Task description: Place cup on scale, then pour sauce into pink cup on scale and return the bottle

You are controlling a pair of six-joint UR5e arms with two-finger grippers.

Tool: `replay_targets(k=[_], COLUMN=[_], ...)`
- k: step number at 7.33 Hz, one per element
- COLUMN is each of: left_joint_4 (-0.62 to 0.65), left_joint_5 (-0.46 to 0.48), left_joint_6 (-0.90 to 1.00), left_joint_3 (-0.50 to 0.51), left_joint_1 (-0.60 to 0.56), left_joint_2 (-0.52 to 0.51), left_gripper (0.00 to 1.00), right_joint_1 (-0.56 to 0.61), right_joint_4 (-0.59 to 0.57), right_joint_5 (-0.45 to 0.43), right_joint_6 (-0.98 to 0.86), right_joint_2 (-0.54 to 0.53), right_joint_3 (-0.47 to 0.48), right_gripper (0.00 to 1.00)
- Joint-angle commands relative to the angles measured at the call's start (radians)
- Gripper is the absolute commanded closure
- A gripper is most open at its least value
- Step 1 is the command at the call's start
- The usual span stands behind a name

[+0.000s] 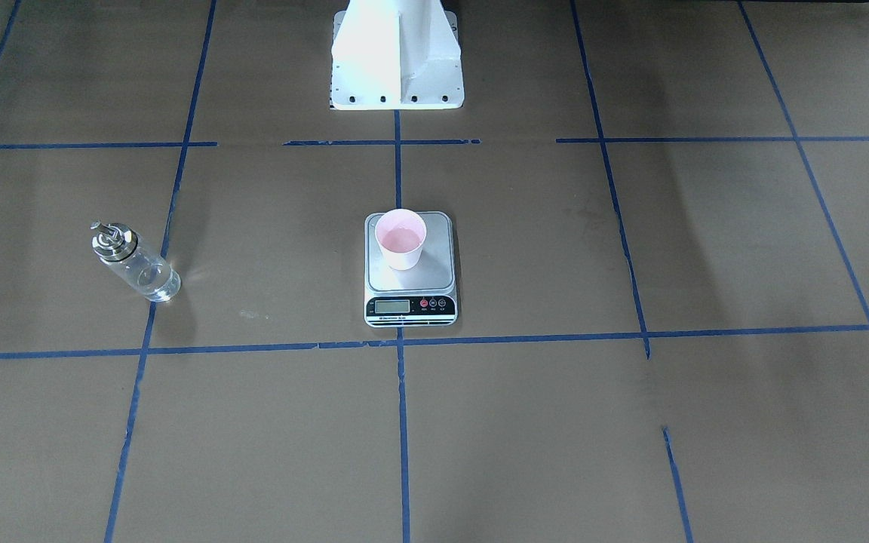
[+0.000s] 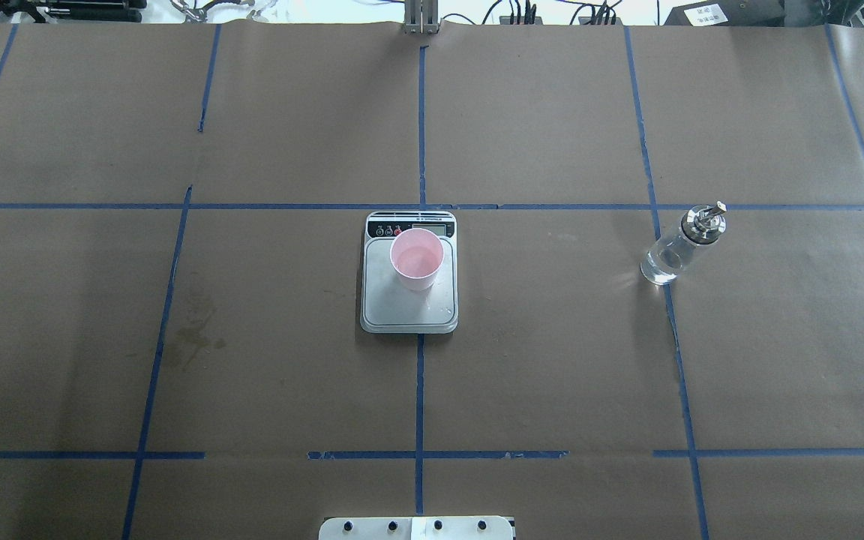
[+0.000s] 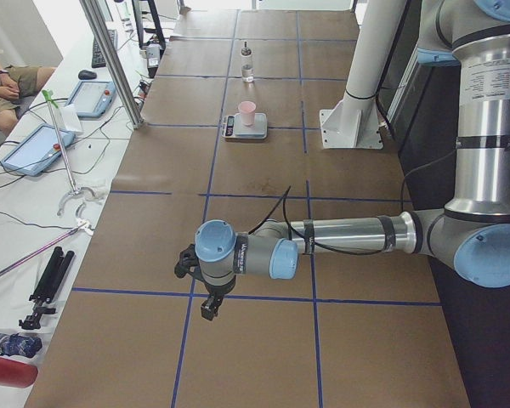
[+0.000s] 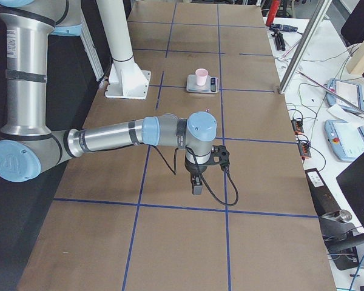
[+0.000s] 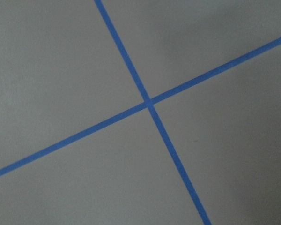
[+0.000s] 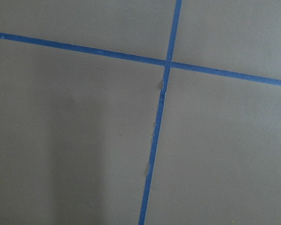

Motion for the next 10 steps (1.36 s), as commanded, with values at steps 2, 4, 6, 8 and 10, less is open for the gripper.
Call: replay_targets(k=[2, 4, 6, 8, 10], left_joint_4=[0.155, 0.163, 0.163, 0.165, 0.165], left_joint_5=[0.007, 0.007, 0.007, 0.008, 0.007], left_joint_6=[-0.002, -0.002, -0.002, -0.003, -0.015], left_joint_3=[-0.104, -0.114, -0.118, -0.126, -0.124], left_joint_1=[-0.016, -0.016, -0.018, -0.018, -0.018], left_joint_2=[-0.003, 0.008, 0.010, 0.010, 0.011], left_gripper=[0.00, 0.00, 0.00, 0.00, 0.00], right_joint_1=[-0.001, 0.001, 0.001, 0.001, 0.001], right_joint_4=[0.007, 0.135, 0.173, 0.173, 0.173], right_joint_5=[-0.001, 0.012, 0.022, 0.022, 0.022], right_joint_6=[0.001, 0.009, 0.056, 0.056, 0.058], right_joint_2=[0.000, -0.002, 0.006, 0.008, 0.011], right_joint_3=[-0.043, -0.122, -0.146, -0.147, -0.147], right_gripper=[0.00, 0.00, 0.00, 0.00, 0.00])
